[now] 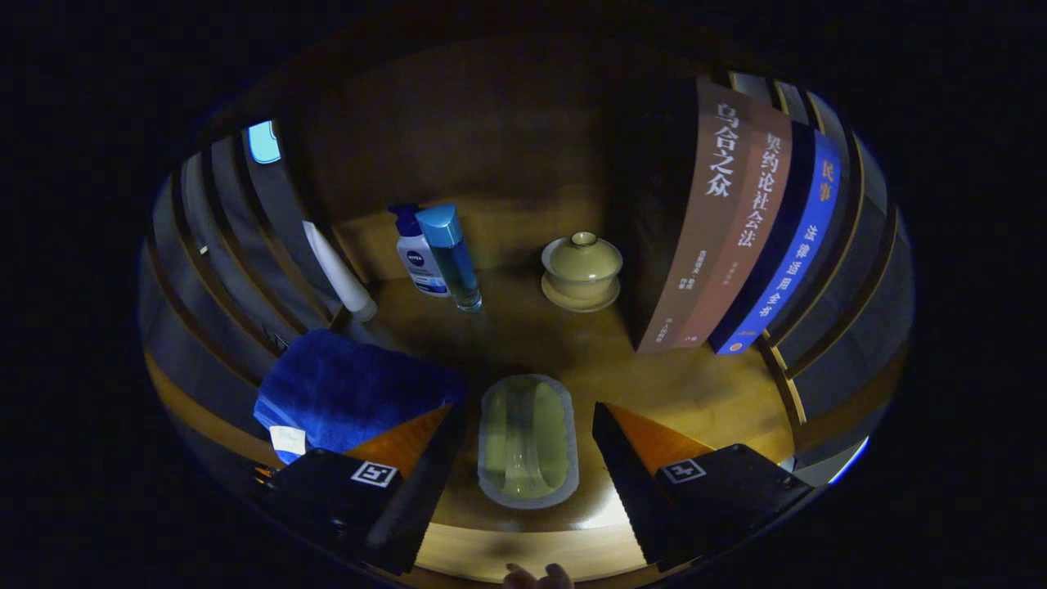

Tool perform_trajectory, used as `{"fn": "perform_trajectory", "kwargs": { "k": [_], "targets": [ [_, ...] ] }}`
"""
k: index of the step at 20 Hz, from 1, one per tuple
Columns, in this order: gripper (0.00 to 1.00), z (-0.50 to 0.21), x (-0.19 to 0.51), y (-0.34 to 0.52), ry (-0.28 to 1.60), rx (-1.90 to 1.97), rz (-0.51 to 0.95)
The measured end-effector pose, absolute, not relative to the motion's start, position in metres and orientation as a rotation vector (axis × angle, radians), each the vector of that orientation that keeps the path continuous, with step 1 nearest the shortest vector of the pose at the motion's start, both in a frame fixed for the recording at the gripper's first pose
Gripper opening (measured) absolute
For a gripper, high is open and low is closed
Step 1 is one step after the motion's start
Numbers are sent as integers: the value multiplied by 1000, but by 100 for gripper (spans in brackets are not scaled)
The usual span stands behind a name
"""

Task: Pull open the drawer, take out the items inside it, and place them on the countertop above the cabinet.

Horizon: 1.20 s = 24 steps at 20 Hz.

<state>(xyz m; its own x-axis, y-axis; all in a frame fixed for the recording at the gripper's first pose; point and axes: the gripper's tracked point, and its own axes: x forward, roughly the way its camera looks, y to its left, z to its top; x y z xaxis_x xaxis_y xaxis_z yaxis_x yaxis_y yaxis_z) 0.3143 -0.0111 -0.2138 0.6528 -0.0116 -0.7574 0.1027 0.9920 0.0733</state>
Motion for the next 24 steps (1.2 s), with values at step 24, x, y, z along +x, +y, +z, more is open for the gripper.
{"fn": "perform_trajectory", "kwargs": {
  "k": [24],
  "targets": [
    [99,-222,-4,6,383,164,-48]
  ]
}}
